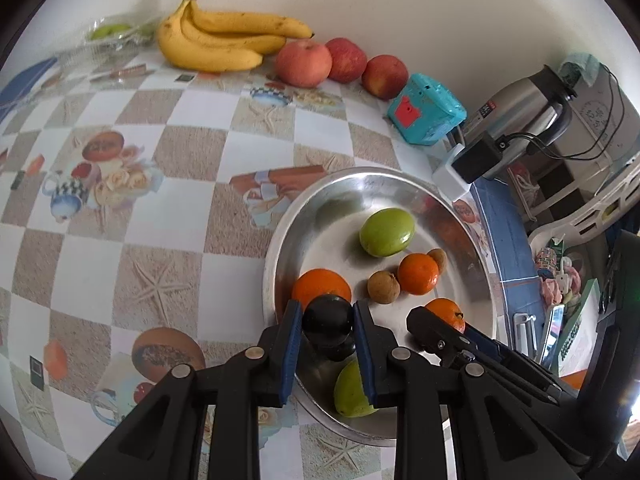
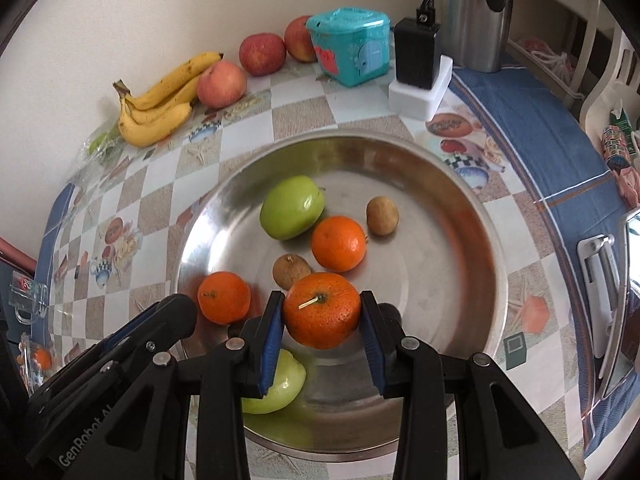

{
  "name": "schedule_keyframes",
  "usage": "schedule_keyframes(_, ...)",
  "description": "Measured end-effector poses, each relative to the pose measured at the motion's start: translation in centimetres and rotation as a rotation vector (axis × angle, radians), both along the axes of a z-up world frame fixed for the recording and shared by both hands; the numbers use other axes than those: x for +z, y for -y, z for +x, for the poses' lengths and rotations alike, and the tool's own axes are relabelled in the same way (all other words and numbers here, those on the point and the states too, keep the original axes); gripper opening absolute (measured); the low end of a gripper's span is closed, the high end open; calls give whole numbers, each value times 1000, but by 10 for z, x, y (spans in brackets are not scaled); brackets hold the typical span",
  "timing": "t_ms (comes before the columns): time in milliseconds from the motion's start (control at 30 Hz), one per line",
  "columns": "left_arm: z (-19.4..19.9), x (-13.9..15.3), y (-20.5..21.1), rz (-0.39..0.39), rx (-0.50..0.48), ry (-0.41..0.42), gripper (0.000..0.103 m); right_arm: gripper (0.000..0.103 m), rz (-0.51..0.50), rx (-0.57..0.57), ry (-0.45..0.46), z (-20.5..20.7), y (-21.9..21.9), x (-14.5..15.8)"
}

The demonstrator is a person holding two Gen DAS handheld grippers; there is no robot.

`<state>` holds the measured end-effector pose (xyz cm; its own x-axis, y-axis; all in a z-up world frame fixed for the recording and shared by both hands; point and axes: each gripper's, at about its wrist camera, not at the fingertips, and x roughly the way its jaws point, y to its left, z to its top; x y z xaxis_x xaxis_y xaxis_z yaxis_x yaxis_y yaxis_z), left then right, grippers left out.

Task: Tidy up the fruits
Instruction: 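Open both grippers to drop the tangerine and plum into the plate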

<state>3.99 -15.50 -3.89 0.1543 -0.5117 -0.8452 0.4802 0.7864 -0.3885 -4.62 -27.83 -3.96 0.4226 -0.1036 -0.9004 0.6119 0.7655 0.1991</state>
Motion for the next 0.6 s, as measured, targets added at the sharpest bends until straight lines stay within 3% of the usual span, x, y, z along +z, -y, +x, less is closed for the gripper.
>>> schedule_keyframes(133,1,-1,-1,-5,1,-15,31,39,7,5,-16,1,-1,-4)
schedule_keyframes(233,1,3,-4,-8,6,-9,39,39,13,1,-14,0,-1,-4)
schedule_keyframes(467,-1,15,-21,4,26,25,42,40,25,-5,-5,-6,-1,-1)
schedule_keyframes(533,1,18,-28,27,47,51,59,40,25,-4,1,-11,-2,1)
schedule_keyframes(567,1,21,-33,48,61,75,73,40,24,-3,4,-13,-3,3)
schedule_keyframes(600,1,23,-37,79,76,109,80,40,22,-1,9,-15,-5,5)
